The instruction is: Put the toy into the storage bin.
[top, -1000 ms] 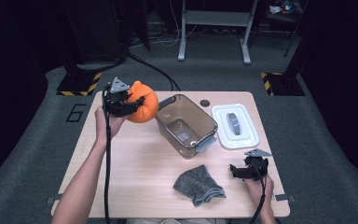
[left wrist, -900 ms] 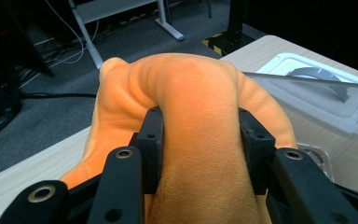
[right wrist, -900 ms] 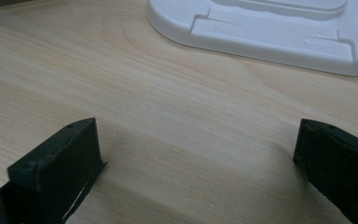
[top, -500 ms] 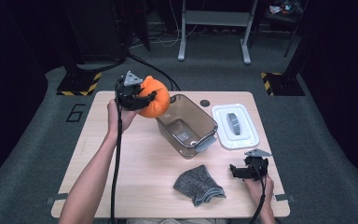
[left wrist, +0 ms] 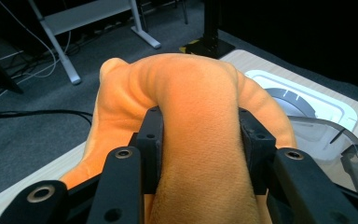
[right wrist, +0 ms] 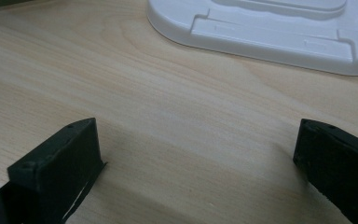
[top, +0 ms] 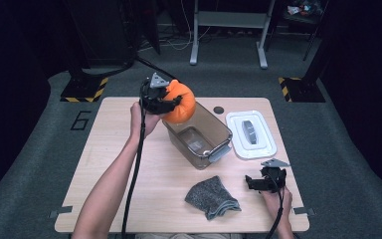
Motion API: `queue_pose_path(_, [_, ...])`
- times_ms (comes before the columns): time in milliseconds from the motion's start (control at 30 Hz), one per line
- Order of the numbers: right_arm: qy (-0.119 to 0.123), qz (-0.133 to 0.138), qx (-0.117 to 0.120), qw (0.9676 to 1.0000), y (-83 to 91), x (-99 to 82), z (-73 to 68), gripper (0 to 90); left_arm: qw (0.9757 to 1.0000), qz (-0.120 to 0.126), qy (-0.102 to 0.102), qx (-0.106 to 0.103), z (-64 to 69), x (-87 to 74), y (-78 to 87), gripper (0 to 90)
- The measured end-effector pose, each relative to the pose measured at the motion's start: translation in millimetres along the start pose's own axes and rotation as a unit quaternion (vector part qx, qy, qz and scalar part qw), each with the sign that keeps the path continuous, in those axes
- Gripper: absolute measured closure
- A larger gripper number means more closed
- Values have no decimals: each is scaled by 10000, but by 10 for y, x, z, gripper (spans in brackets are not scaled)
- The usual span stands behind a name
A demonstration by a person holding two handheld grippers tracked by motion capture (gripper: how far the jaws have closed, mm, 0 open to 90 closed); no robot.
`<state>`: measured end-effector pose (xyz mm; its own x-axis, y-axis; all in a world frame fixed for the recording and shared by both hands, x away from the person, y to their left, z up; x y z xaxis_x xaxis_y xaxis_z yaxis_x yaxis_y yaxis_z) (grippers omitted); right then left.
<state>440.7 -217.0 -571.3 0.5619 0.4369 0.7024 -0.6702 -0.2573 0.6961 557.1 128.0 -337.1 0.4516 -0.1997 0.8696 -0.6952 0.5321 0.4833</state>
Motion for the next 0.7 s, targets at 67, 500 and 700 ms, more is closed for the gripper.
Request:
queue_pose_path(67, [-2,-1,0,10000,0,0,0,0,10000,-57,-45,-37,25,-11,-37,600])
queue_pose_path(500, [-1,-3,0,10000,0,0,0,0,9989,-234,-176,-357,178,-116,-245,591])
queue_pose_path(700, [-2,-2,0,10000,0,0,0,0,9979,-406,-206,-461,225,-218,-358,588])
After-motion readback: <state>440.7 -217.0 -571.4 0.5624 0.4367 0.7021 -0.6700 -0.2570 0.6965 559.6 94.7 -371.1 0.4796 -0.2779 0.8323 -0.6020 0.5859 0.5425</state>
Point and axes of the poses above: each handheld gripper's, and its own axes: y roughly backward along the jaws, x roughly out of its top, z roughly to its right, the point moved 6 cm from there along -y, roughly forward along the jaws, and after that the axes turned 12 degrees about y, right-handed, at the moved point
